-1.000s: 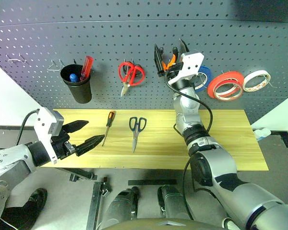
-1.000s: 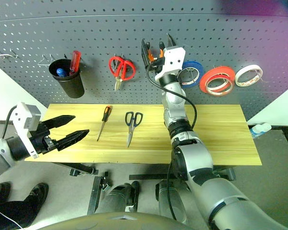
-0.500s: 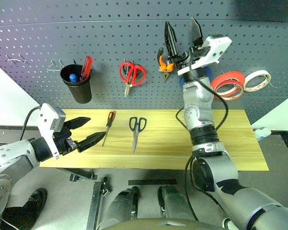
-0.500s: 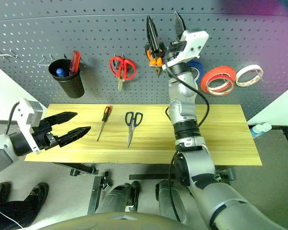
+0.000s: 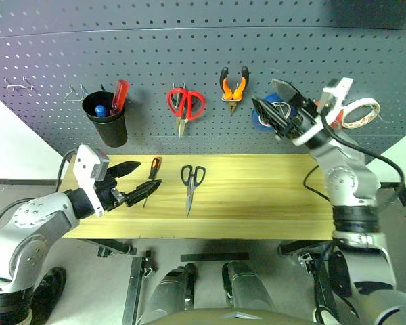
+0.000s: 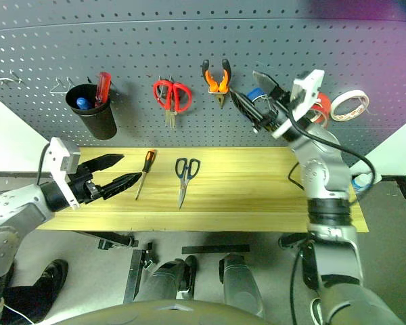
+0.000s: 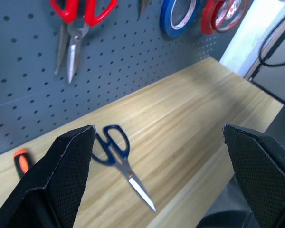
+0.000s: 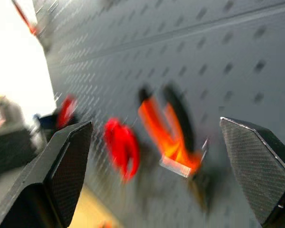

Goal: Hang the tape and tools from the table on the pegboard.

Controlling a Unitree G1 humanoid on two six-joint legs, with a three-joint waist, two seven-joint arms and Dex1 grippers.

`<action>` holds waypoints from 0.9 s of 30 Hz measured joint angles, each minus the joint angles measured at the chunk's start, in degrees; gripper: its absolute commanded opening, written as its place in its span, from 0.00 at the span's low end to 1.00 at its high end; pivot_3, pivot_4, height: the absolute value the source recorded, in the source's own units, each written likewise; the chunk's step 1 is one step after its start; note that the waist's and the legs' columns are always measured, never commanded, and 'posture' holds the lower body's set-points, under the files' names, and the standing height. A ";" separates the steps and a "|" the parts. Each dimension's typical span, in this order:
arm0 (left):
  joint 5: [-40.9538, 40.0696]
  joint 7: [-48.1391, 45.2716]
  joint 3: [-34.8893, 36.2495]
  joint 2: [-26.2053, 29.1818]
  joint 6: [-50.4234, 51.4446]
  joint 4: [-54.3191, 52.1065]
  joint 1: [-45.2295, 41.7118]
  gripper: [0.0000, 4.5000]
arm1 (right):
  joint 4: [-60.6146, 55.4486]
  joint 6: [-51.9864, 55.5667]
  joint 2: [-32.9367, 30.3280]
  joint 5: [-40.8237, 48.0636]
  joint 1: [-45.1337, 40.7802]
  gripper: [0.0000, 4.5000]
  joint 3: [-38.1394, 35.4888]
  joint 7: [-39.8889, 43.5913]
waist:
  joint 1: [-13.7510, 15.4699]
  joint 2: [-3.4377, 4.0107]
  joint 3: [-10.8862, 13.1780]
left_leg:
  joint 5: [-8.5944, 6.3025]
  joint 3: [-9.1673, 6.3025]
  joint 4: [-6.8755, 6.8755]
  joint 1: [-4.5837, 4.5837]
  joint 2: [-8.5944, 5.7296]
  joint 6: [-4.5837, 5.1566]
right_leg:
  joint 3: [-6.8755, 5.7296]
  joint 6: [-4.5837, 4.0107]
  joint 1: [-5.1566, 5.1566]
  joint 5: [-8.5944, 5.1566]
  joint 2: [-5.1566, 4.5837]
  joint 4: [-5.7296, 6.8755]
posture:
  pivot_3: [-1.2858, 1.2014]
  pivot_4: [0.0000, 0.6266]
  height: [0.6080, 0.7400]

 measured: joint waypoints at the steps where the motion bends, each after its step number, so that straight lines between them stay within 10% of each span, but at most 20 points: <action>1: 0.80 -0.15 -0.68 -0.36 -0.63 0.71 -0.25 1.00 | -0.44 0.81 -1.49 0.11 1.72 0.99 -0.03 2.10 | 0.01 -0.01 0.00 | -0.02 0.00 0.04 -0.03 0.03 0.04 | -0.03 0.00 0.02 0.00 0.00 -0.04 | 0.42 0.30 1.00; 11: 12.66 2.52 -8.87 -4.61 -4.75 10.10 -4.95 1.00 | -0.51 7.17 -13.37 -1.78 9.25 0.99 4.70 21.95 | -1.31 0.02 0.11 | -0.19 0.19 0.36 -0.39 0.16 0.32 | -0.10 0.22 0.03 0.20 -0.04 -0.57 | 0.41 0.34 1.00; 27: 30.82 30.23 -16.70 -27.74 6.80 26.74 -23.49 1.00 | 3.06 8.16 -10.89 -5.03 4.54 0.99 8.42 27.55 | -1.12 -0.58 1.96 | -0.42 0.48 0.84 -0.77 0.27 0.68 | -0.10 0.72 -0.14 0.56 -0.04 -0.62 | 0.42 0.49 1.00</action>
